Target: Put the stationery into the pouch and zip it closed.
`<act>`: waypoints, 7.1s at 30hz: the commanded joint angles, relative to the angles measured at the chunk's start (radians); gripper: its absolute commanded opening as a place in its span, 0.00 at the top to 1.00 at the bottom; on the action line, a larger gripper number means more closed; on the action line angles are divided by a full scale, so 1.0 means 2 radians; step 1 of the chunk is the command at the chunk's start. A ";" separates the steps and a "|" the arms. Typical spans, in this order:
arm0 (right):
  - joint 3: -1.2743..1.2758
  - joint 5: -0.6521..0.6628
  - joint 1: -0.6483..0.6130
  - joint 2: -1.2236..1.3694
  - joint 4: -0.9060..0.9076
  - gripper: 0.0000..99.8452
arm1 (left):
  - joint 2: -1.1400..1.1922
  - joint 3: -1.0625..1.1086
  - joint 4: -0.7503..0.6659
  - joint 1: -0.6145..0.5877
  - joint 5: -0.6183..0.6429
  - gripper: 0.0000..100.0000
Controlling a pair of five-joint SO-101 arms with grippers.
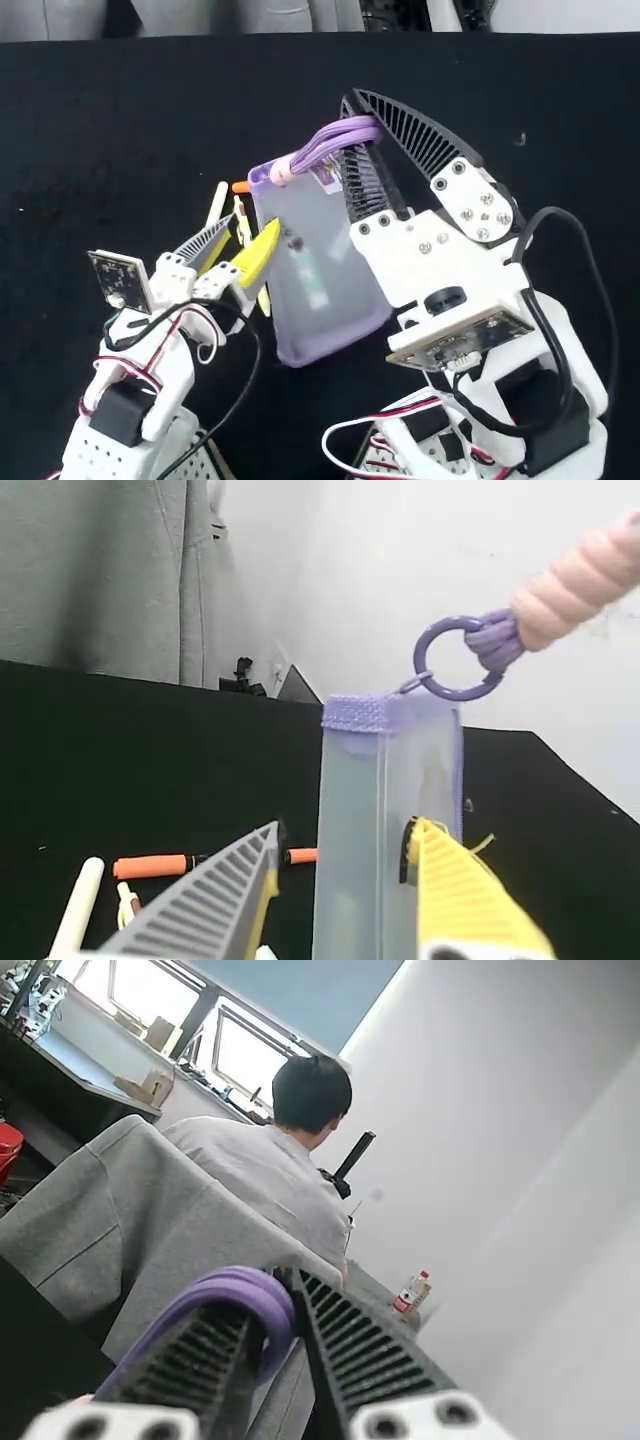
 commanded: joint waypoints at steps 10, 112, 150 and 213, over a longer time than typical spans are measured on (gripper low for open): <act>-0.005 0.037 -0.048 -0.042 0.039 0.99 | -0.001 0.072 -0.116 0.072 -0.074 0.78; -0.198 -0.275 0.338 0.468 -0.296 0.99 | -0.005 -0.002 -0.207 0.003 -0.295 0.97; -0.706 -0.274 0.410 0.972 -0.219 0.99 | -0.005 -0.149 -0.111 -0.006 -0.236 0.97; -0.868 -0.133 0.241 0.550 0.446 0.99 | 0.001 -0.084 0.048 0.190 -0.193 0.78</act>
